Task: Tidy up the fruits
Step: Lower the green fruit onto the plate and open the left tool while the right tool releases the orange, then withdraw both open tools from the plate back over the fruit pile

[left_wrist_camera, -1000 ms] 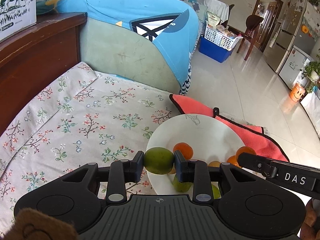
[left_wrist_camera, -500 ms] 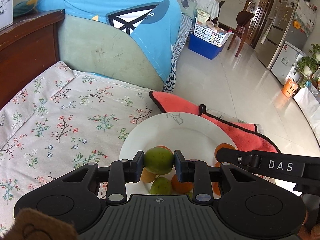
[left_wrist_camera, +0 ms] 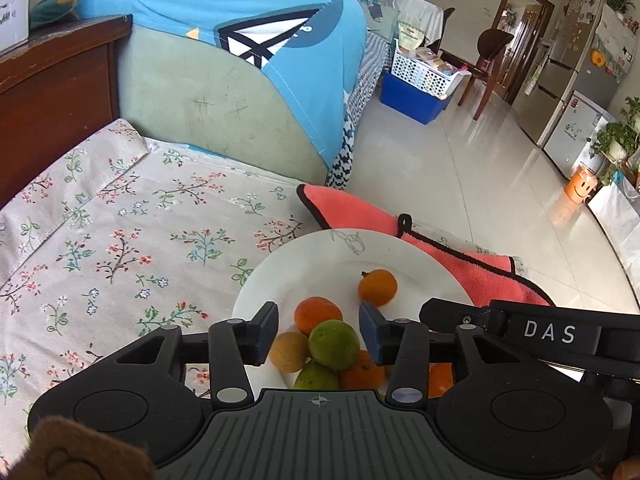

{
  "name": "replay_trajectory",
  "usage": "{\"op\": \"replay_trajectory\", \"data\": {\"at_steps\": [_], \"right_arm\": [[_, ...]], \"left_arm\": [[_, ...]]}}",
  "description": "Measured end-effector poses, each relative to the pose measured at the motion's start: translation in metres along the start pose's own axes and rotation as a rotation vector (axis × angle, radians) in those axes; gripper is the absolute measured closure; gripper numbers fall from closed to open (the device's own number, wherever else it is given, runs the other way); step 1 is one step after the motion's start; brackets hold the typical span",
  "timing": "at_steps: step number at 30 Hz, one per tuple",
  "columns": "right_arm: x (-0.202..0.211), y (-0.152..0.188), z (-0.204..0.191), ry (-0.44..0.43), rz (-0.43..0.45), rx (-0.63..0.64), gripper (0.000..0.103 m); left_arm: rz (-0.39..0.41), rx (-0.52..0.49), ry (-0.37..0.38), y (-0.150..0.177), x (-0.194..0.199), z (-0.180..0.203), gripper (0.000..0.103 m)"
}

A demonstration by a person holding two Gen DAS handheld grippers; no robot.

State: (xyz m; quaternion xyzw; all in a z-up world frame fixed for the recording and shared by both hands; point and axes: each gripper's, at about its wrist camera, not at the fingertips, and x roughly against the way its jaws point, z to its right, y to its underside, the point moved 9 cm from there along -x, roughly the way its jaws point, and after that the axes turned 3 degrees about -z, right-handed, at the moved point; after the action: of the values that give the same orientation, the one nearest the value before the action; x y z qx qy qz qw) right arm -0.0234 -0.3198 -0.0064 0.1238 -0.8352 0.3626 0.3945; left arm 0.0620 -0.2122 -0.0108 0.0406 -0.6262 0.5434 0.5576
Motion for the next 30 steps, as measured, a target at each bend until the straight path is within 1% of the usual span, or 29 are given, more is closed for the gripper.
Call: {"op": "replay_trajectory", "data": {"at_steps": [2,3,7,8,13,14,17,20,24,25,30], "right_arm": [[0.003,-0.002,-0.001,-0.006,0.007,-0.003,0.070],[0.004,-0.002,-0.002,-0.009,0.010,-0.002,0.070],[0.009,-0.003,-0.008,-0.018,0.021,0.020,0.069],[0.010,-0.003,-0.010,-0.019,0.021,0.028,0.068],[0.013,0.001,-0.021,-0.017,0.017,0.088,0.064],[0.013,0.002,-0.023,-0.010,0.014,0.103,0.062],[0.013,0.006,-0.029,-0.001,0.010,0.136,0.061],[0.013,0.011,-0.034,-0.002,-0.007,0.151,0.060],[0.010,0.019,-0.040,-0.006,-0.033,0.177,0.060],[0.010,0.022,-0.042,-0.008,-0.034,0.186,0.059],[0.014,0.036,-0.059,-0.054,-0.031,0.278,0.058]], "left_arm": [[0.015,0.006,-0.015,-0.003,0.006,-0.003,0.046],[0.022,0.013,-0.017,-0.005,0.009,-0.005,0.044],[0.030,0.042,-0.039,-0.012,0.020,-0.013,0.032],[0.032,0.045,-0.045,-0.013,0.022,-0.015,0.031],[0.030,0.055,-0.067,-0.017,0.033,-0.026,0.030],[0.027,0.053,-0.078,-0.017,0.035,-0.029,0.029],[0.030,0.047,-0.111,-0.018,0.042,-0.039,0.023],[0.036,0.049,-0.146,-0.018,0.050,-0.053,0.020],[0.032,0.063,-0.154,-0.017,0.059,-0.069,0.019],[0.031,0.063,-0.155,-0.016,0.060,-0.071,0.019],[0.016,0.028,-0.169,-0.008,0.066,-0.080,0.019]]}}
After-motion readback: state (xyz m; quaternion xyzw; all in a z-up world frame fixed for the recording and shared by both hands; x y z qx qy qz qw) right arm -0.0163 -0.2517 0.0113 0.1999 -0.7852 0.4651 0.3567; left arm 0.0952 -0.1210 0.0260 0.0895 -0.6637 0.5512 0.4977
